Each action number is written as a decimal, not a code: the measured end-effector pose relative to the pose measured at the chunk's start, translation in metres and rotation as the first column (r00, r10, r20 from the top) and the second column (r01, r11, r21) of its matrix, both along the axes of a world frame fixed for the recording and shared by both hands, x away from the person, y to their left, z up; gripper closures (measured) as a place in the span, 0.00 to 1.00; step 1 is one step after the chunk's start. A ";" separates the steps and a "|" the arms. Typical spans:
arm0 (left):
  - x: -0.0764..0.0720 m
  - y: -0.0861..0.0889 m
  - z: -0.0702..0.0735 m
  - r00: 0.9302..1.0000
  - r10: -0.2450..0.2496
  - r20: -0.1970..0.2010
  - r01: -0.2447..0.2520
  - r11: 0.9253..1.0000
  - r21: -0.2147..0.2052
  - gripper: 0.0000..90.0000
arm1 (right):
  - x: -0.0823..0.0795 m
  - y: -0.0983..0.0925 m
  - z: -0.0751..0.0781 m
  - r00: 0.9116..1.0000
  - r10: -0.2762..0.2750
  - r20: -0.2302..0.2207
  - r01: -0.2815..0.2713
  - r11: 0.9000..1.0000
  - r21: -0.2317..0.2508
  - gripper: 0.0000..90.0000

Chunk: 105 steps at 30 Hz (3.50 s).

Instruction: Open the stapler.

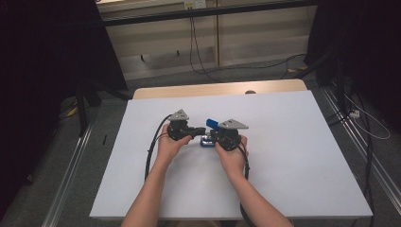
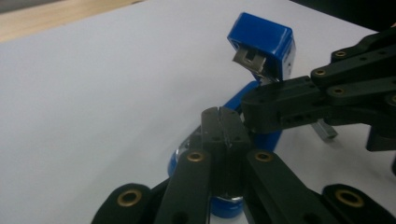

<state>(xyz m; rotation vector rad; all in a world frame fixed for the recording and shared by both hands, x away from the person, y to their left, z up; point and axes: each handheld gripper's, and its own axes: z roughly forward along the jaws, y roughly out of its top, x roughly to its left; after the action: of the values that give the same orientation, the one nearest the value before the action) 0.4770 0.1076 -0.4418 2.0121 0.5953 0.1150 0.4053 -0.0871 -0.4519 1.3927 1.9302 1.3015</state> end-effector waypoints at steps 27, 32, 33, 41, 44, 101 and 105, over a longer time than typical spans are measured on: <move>-0.006 -0.011 -0.008 1.000 0.015 -0.005 -0.014 0.996 0.085 1.00 | -0.008 -0.015 0.012 0.991 -0.120 0.059 0.123 0.991 -0.060 1.00; -0.006 -0.011 -0.009 1.000 0.012 -0.004 -0.011 0.997 0.081 1.00 | -0.009 -0.021 0.014 0.991 -0.124 0.057 0.128 0.989 -0.071 1.00; -0.007 -0.011 -0.009 1.000 0.012 -0.001 -0.012 0.997 0.082 1.00 | -0.009 -0.023 0.014 0.991 -0.125 0.058 0.129 0.989 -0.076 1.00; -0.008 -0.012 -0.008 1.000 0.015 0.011 -0.016 0.995 0.093 1.00 | -0.010 -0.027 0.015 0.991 -0.121 0.056 0.125 0.989 -0.073 1.00; -0.009 -0.013 -0.007 1.000 0.013 0.019 -0.015 0.994 0.111 1.00 | -0.009 -0.035 0.015 0.987 -0.149 0.067 0.155 0.983 -0.094 1.00; -0.018 -0.008 0.014 0.998 0.060 -0.015 -0.059 0.998 0.017 0.65 | -0.030 -0.092 0.007 1.000 0.020 0.011 -0.018 0.992 -0.127 0.93; -0.020 -0.005 0.019 0.996 0.086 -0.008 -0.086 0.996 0.037 0.50 | -0.038 -0.093 0.008 0.999 0.032 0.007 -0.031 0.992 -0.125 0.83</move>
<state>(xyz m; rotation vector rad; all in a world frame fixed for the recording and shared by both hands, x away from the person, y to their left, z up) 0.4569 0.1027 -0.4233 2.0233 0.6908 0.1696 0.3677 -0.1801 -0.4434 1.2976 1.9988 1.1769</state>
